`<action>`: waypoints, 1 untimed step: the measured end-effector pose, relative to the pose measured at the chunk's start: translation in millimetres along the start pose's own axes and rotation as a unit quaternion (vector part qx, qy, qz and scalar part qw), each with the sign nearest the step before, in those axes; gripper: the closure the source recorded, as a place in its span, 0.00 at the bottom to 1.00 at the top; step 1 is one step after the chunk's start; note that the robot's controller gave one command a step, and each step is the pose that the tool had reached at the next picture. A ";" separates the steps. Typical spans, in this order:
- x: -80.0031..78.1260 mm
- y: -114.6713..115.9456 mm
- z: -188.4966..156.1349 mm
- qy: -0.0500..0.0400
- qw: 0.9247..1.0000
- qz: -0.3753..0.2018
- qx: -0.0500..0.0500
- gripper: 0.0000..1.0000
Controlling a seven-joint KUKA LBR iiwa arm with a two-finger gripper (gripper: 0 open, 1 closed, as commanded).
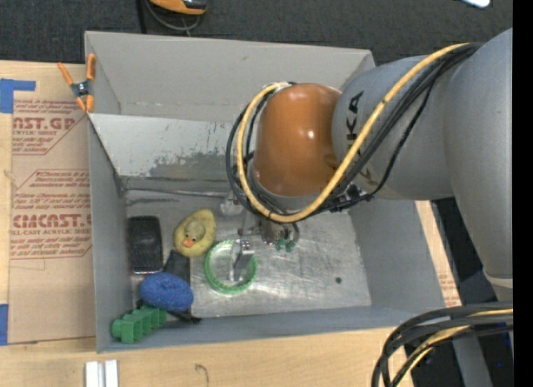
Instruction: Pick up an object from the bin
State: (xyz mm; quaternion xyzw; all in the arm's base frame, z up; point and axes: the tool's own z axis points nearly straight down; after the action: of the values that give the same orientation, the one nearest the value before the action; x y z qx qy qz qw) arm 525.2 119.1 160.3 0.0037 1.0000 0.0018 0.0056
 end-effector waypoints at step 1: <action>14.2 -17.6 78.4 0.000 1.000 0.017 -0.002 1.00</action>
Offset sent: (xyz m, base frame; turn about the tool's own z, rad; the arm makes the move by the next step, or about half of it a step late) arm 0.0000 0.0000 0.0000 0.0000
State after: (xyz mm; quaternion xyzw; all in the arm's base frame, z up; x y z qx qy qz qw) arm 511.7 101.9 81.7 0.0202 0.9998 0.0043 0.0058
